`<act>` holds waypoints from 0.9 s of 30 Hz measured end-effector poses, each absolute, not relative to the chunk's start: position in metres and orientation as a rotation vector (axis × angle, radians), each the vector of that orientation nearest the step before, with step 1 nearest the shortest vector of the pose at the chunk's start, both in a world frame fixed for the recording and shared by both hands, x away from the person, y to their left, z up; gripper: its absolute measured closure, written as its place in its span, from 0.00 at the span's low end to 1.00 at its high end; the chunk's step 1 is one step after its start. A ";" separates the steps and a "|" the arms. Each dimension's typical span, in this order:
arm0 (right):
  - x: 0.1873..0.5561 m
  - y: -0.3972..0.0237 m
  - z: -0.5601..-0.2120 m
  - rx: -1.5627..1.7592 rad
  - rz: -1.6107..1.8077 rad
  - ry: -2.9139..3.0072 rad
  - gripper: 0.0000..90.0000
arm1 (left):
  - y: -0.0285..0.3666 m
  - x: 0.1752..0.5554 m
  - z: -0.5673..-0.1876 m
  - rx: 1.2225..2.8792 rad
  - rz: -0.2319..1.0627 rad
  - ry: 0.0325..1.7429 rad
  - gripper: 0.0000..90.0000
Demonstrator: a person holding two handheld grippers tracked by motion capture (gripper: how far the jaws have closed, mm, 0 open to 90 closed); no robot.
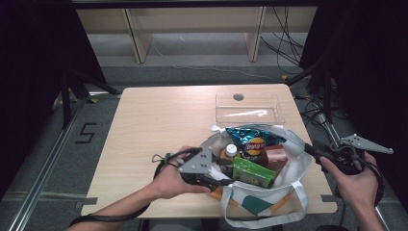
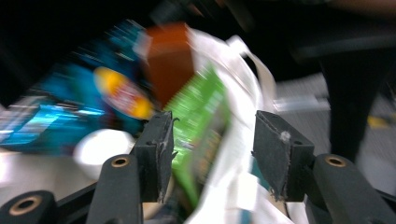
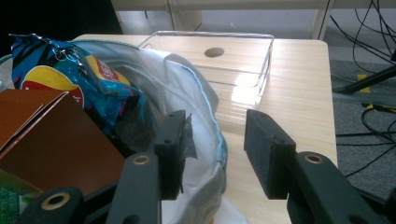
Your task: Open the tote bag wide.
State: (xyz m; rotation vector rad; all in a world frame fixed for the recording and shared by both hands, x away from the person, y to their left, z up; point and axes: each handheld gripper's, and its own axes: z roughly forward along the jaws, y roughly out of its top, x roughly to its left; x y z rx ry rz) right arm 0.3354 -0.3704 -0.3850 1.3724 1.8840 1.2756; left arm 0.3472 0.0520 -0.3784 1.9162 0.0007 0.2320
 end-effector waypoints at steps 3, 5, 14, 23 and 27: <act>0.333 -0.371 -0.383 1.391 1.271 1.888 0.69 | 0.073 0.362 -0.365 1.834 0.318 0.180 0.56; 0.333 -0.371 -0.382 1.375 1.270 1.912 0.72 | 0.088 0.377 -0.364 1.824 0.401 0.314 0.58; 0.333 -0.366 -0.383 1.415 1.206 1.959 0.85 | 0.092 0.404 -0.395 2.002 0.445 0.392 0.62; 0.334 -0.363 -0.384 1.376 1.168 2.003 0.95 | 0.084 0.407 -0.411 2.090 0.485 0.434 0.97; 0.335 -0.360 -0.390 1.349 1.148 2.033 0.95 | 0.082 0.407 -0.421 2.129 0.500 0.430 0.98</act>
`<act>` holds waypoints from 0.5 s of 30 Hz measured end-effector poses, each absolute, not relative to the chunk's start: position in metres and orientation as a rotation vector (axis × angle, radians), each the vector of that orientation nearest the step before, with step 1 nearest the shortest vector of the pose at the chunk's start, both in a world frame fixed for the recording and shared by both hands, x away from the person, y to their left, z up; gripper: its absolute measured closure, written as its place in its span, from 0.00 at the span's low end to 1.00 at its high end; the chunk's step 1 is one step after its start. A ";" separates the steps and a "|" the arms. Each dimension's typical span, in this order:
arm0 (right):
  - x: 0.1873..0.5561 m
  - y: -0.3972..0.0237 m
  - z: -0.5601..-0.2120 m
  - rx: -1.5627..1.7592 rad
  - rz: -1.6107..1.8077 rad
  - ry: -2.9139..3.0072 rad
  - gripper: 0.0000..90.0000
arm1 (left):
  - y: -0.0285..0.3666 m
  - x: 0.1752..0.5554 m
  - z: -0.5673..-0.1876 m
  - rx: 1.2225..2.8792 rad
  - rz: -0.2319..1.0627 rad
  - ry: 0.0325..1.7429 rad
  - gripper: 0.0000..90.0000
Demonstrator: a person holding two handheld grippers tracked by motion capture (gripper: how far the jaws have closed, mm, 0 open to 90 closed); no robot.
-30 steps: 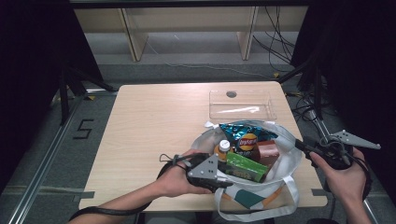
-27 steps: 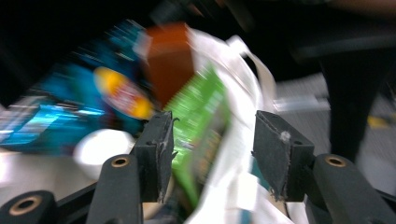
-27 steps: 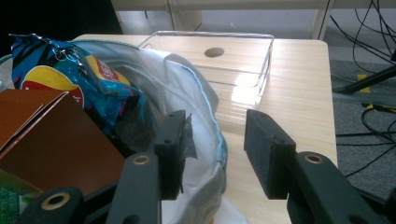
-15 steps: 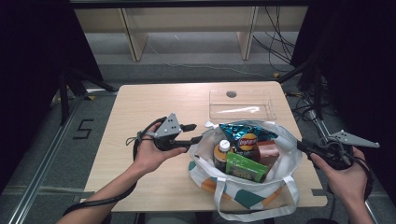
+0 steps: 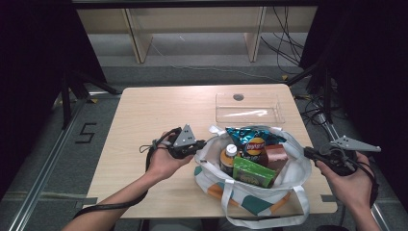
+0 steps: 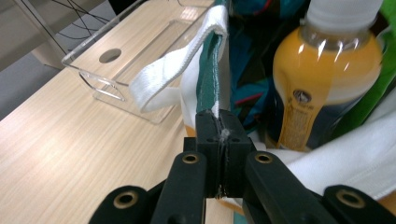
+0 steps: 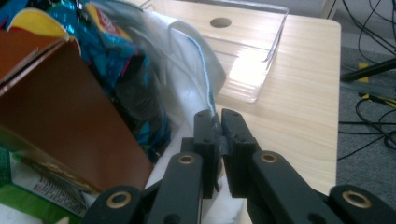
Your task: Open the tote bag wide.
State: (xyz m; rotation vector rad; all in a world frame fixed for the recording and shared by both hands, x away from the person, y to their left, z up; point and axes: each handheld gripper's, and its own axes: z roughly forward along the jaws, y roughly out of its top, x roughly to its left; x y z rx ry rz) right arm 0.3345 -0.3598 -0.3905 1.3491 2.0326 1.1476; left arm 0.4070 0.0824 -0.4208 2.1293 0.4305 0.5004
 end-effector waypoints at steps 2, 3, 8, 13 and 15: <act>0.333 -0.358 -0.394 1.374 1.130 2.046 0.96 | 0.081 0.410 -0.424 2.133 0.533 0.390 0.98; 0.335 -0.359 -0.396 1.318 1.111 2.064 0.95 | 0.080 0.411 -0.426 2.143 0.542 0.389 0.98; 0.337 -0.354 -0.404 1.379 1.100 2.082 0.96 | 0.077 0.414 -0.436 2.179 0.524 0.450 0.98; 0.343 -0.353 -0.414 1.327 1.059 2.119 0.96 | 0.075 0.416 -0.446 2.197 0.517 0.468 0.98; 0.344 -0.350 -0.418 1.376 1.061 2.115 0.96 | 0.075 0.417 -0.448 2.196 0.522 0.462 0.98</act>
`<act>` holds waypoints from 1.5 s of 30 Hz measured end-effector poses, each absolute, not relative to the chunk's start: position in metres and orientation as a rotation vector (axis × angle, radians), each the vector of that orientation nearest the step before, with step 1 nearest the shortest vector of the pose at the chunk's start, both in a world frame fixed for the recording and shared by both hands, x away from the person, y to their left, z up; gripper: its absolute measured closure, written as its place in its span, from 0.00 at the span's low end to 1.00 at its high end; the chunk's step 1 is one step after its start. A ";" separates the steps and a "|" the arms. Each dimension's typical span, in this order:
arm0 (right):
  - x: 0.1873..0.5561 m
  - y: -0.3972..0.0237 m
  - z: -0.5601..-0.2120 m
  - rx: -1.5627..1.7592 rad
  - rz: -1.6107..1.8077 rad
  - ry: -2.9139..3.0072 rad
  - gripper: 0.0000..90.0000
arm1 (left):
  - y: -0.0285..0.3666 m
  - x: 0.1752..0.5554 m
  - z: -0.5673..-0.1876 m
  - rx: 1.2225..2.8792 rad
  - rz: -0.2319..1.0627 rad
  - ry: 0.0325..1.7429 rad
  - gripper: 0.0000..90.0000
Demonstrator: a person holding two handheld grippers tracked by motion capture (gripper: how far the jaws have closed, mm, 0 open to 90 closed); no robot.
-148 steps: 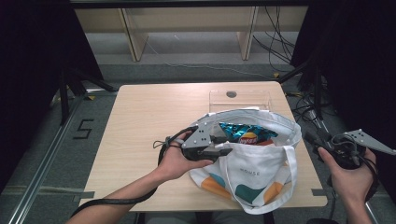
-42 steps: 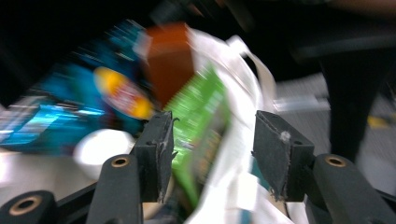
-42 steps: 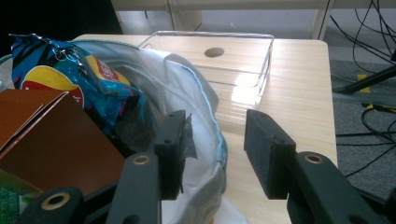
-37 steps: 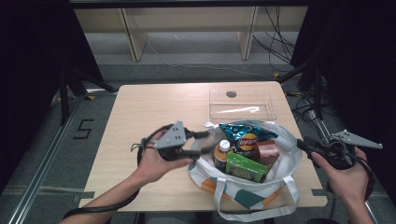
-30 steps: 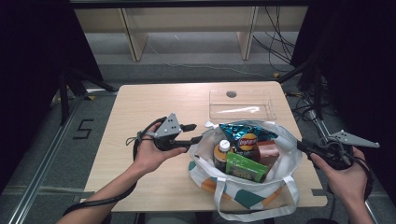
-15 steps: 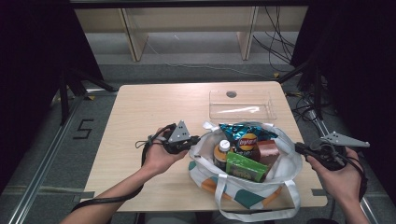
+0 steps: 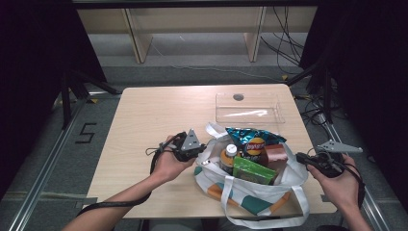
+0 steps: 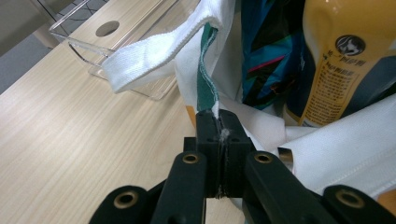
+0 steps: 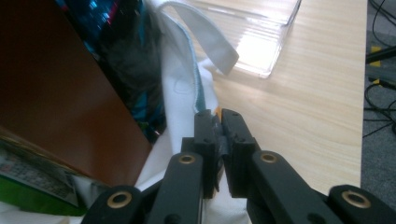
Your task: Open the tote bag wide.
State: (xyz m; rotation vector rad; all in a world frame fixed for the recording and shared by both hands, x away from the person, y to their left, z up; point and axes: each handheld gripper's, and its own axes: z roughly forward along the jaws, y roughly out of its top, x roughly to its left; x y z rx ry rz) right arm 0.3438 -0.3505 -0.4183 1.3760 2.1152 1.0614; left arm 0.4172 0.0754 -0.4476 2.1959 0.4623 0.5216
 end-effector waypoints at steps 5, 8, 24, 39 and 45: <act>0.351 -0.354 -0.429 1.354 1.043 2.141 0.96 | 0.076 0.421 -0.451 2.204 0.509 0.485 0.98; 0.354 -0.354 -0.433 1.349 1.014 2.143 0.95 | 0.074 0.422 -0.456 2.202 0.523 0.484 0.98; 0.359 -0.353 -0.445 1.364 0.940 2.151 0.96 | 0.074 0.425 -0.463 2.205 0.541 0.488 0.98; 0.350 -0.356 -0.431 1.393 1.028 2.057 0.84 | 0.080 0.411 -0.438 2.074 0.529 0.489 0.70; 0.345 -0.354 -0.419 1.356 1.074 2.007 0.80 | 0.075 0.384 -0.411 1.978 0.421 0.367 0.69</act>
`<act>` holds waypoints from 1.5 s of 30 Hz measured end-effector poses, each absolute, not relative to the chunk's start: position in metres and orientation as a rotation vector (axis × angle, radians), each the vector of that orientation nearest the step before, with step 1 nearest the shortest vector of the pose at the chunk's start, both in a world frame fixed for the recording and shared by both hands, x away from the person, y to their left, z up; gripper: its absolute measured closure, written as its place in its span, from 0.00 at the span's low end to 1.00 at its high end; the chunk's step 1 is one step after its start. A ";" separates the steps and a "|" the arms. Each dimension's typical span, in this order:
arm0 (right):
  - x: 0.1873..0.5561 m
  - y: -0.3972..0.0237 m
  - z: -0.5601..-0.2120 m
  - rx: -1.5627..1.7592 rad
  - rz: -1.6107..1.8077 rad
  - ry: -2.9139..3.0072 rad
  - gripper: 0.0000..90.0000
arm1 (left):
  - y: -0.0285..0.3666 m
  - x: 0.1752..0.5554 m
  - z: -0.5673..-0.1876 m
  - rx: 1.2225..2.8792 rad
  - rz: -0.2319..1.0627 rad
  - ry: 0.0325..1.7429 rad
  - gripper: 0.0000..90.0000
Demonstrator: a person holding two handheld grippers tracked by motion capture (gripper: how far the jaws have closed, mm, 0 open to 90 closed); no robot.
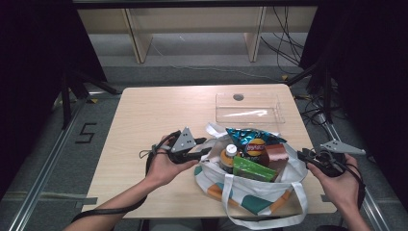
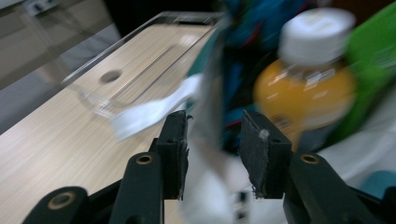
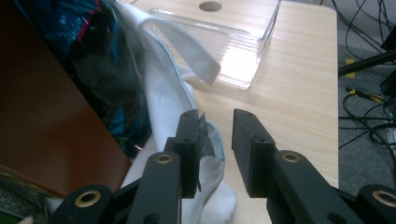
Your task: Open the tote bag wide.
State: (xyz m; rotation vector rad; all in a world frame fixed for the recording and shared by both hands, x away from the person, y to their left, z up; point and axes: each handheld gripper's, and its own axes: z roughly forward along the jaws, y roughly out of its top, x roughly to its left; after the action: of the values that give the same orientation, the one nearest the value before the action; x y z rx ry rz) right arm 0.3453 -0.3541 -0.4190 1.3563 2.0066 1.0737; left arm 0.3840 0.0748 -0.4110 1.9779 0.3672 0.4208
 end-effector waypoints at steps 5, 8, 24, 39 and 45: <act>0.344 -0.349 -0.412 1.378 1.088 1.992 0.78 | 0.052 0.357 -0.405 1.989 0.276 0.154 0.68; 0.344 -0.348 -0.410 1.374 1.095 1.980 0.78 | 0.038 0.346 -0.409 2.020 0.232 0.057 0.66; 0.346 -0.352 -0.411 1.324 1.087 1.989 0.78 | 0.009 0.349 -0.431 2.141 0.264 -0.100 0.86; 0.347 -0.352 -0.414 1.314 1.062 2.009 0.79 | -0.002 0.353 -0.460 2.223 0.196 -0.067 0.91; 0.348 -0.352 -0.414 1.307 1.074 1.997 0.79 | -0.004 0.354 -0.469 2.237 0.190 -0.051 0.91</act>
State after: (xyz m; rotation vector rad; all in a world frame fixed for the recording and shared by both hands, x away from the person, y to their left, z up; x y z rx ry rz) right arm 0.3482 -0.3518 -0.4143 1.3066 1.9968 1.0740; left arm 0.3535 -0.0035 -0.4691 2.2368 -0.0507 0.1902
